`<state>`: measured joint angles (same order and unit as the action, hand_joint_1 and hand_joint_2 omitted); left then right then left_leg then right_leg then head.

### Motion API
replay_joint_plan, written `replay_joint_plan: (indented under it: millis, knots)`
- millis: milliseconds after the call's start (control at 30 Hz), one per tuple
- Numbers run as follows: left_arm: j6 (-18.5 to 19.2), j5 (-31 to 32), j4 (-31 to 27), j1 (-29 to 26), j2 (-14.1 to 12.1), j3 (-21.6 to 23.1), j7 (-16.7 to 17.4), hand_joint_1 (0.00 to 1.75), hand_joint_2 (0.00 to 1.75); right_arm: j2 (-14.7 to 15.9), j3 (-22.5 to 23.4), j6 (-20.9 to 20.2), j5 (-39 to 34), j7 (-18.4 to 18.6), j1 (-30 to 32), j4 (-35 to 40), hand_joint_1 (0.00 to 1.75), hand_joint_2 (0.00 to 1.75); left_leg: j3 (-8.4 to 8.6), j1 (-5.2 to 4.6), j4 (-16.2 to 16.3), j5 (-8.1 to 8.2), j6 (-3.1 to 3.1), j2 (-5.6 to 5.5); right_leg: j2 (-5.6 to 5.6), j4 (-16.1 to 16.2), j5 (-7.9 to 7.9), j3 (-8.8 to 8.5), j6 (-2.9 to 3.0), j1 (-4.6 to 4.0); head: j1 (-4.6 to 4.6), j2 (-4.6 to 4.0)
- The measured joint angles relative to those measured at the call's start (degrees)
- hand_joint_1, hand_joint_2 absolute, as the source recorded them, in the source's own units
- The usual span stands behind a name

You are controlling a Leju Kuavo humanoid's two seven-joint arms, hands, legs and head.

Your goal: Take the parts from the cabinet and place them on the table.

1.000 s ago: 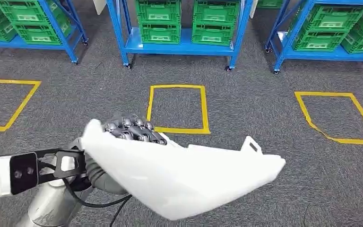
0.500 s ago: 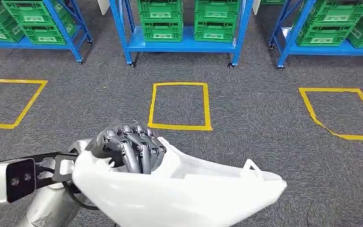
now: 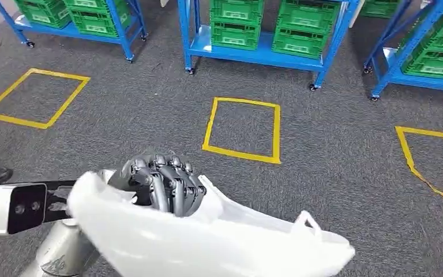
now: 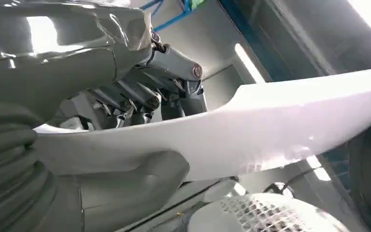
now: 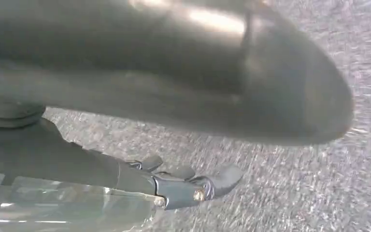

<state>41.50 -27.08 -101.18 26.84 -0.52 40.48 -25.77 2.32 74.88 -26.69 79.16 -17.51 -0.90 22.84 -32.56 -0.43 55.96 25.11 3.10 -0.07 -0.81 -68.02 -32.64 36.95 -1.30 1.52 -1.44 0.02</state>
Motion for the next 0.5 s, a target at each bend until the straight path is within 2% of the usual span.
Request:
replay_joint_plan:
  millis: [33, 67, 100, 133, 167, 200, 233, 267, 367, 400, 433, 467, 500]
  knots:
    - [0.1, 0.0, 0.0, 0.0, 0.0, 0.4, 0.4, 1.54, 1.75, 0.1, -0.2, 0.0, 0.2, -0.1, 0.2, -0.2, 0.0, 0.0, -0.14, -0.17, 0.0, -0.08, 0.11, -0.82, 0.37, -4.8, -1.56, 2.29, 0.07, -0.04, 0.0, 0.0]
    - [0.2, 0.1, 0.1, 0.0, 0.0, 0.9, 0.7, 1.54, 1.75, 0.3, -0.4, 0.2, 0.3, -0.2, 0.3, -0.6, 0.0, 0.0, -0.23, -0.3, 0.1, -0.12, 0.16, -1.68, 0.51, -7.5, -1.97, 3.78, -0.17, -0.05, 0.02, 0.0]
    - [0.3, 0.1, 0.1, 0.1, 0.0, 1.4, 0.9, 1.54, 1.75, 0.4, -0.6, 0.3, 0.5, -0.2, 0.2, -1.0, 0.0, 0.0, -0.23, -0.33, 0.2, -0.13, 0.15, -2.48, 0.52, -6.8, -1.25, 3.54, -0.59, -0.04, 0.0, 0.0]
    - [0.4, 0.1, 0.1, 0.3, 0.0, 1.7, 1.1, 1.54, 1.75, 0.4, -0.7, 0.6, 0.6, -0.3, 0.2, -1.2, 0.0, 0.0, -0.23, -0.32, 0.3, -0.13, 0.14, -3.21, 0.56, -3.7, 0.35, 2.08, -1.14, -0.01, 0.02, 0.0]
    - [0.4, 0.1, 0.1, 0.6, 0.0, 2.2, 1.2, 1.54, 1.75, 0.5, -0.8, 0.8, 0.7, -0.4, 0.1, -1.4, 0.0, 0.0, -0.23, -0.28, 0.6, -0.09, 0.09, -3.98, 0.8, 1.2, 2.48, -0.23, -1.73, 0.1, 0.04, 0.0]
    - [0.5, 0.1, 0.1, 0.9, 0.0, 2.6, 1.2, 1.54, 1.75, 0.6, -0.9, 0.9, 0.7, -0.4, 0.1, -1.6, 0.0, 0.0, -0.34, -0.27, 1.0, 0.05, -0.12, -4.73, 2.12, 6.8, 4.56, -2.84, -2.22, 0.42, 0.04, 0.0]
    - [0.5, 0.2, 0.1, 1.3, 0.0, 3.0, 1.3, 1.54, 1.75, 0.6, -0.9, 0.9, 0.7, -0.5, 0.1, -1.9, 0.0, 0.0, -0.98, -0.37, 1.7, 0.25, -0.44, -5.35, 5.21, 9.6, 4.88, -3.95, -1.98, 0.83, 0.13, 0.0]
    - [0.5, 0.2, 0.1, 1.5, 0.0, 3.2, 1.3, 1.54, 1.75, 0.7, -0.9, 1.0, 0.8, -0.5, 0.0, -2.1, 0.0, 0.0, -1.46, -0.64, 2.2, 0.46, -0.75, -6.01, 4.17, 9.6, 5.14, -4.15, -1.04, 0.5, 0.09, 0.0]
    - [-0.3, 0.1, 0.1, 1.7, -0.2, 3.9, 1.6, 1.54, 1.75, 0.7, -1.3, 1.2, 1.1, -0.8, -0.2, -2.6, 0.0, 0.0, -1.96, -0.3, 2.2, 0.08, -1.39, -7.09, 2.81, 9.5, 5.37, -4.02, -0.04, 0.1, 0.11, 0.0]
    - [-0.7, 0.0, 0.0, 1.9, -0.2, 4.1, 1.8, 1.54, 1.75, 0.7, -1.5, 1.4, 1.1, -1.0, -0.2, -2.9, 0.0, 0.0, -2.17, -0.17, 2.5, 0.41, -1.58, -6.86, 2.15, 9.7, 5.54, -4.11, 0.36, 0.79, 0.17, 0.0]
    - [-0.9, 0.0, 0.0, 2.2, -0.3, 4.3, 1.8, 1.54, 1.75, 1.0, -1.7, 1.4, 1.1, -1.2, -0.3, -2.9, 0.0, 0.0, -2.9, -0.49, 4.0, 1.6, -2.11, -3.94, 1.7, 9.7, 5.42, -4.21, 0.64, 0.6, -0.15, 0.0]
    - [-0.9, -0.1, -0.1, 2.5, -0.4, 4.5, 1.9, 1.54, 1.75, 1.0, -1.8, 1.4, 1.3, -1.4, -0.1, -3.0, 0.0, 0.0, -4.49, -0.2, 7.5, 3.57, -2.59, -1.96, 1.15, 9.7, 5.39, -4.28, 0.89, 0.52, -0.66, 0.0]
    - [-0.9, -0.2, -0.1, 2.6, -0.4, 4.8, 2.0, 1.54, 1.75, 1.0, -1.9, 1.3, 1.5, -1.4, 0.0, -3.1, 0.0, 0.0, -6.75, 0.11, 12.2, 5.71, -2.95, -0.98, 0.44, 9.7, 5.31, -4.27, 1.13, 0.37, -0.55, 0.0]
